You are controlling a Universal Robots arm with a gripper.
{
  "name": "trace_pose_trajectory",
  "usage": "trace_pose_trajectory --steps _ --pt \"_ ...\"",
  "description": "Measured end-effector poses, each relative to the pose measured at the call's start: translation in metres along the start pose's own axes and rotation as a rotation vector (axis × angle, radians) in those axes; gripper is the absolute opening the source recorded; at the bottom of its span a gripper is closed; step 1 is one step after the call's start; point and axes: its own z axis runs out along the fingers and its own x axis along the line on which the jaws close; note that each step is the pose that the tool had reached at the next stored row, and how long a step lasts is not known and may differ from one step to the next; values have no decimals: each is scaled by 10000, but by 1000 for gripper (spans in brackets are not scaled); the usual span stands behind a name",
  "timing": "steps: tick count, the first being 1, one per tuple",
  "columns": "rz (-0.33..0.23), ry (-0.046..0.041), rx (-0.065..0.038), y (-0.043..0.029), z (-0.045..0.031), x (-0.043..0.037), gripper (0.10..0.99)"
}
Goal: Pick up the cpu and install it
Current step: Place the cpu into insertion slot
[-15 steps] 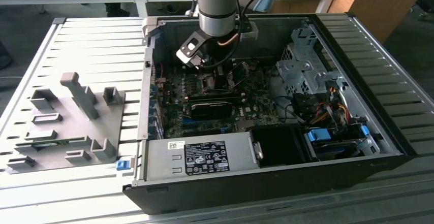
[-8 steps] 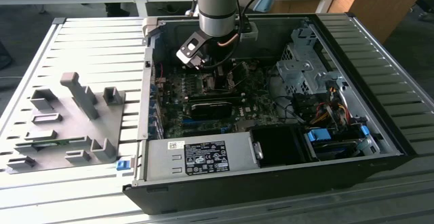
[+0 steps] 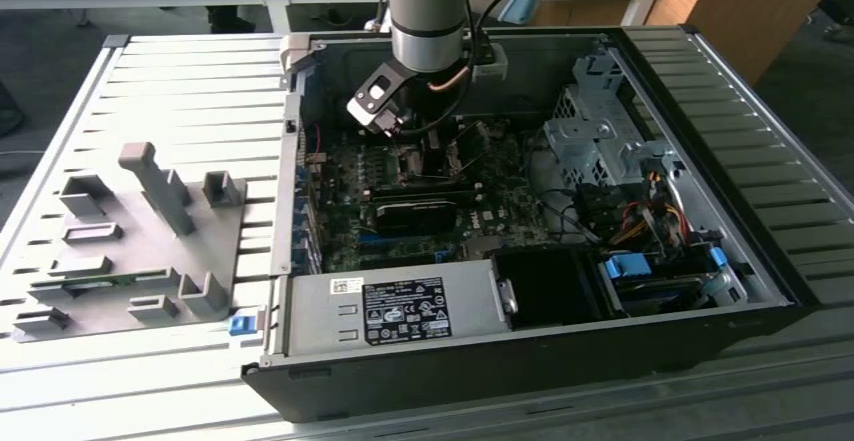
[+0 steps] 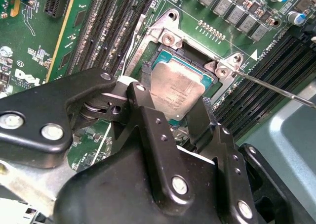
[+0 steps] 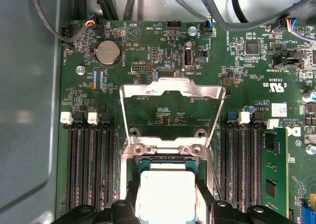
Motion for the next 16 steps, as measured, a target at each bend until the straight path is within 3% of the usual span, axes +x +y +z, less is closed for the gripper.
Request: trace_pose_trajectory --steps 3,4,16 --pt "1 5 -3 0 2 1 541" --pt "1 3 -2 0 2 0 604" --pt "1 12 0 2 -33 0 604"
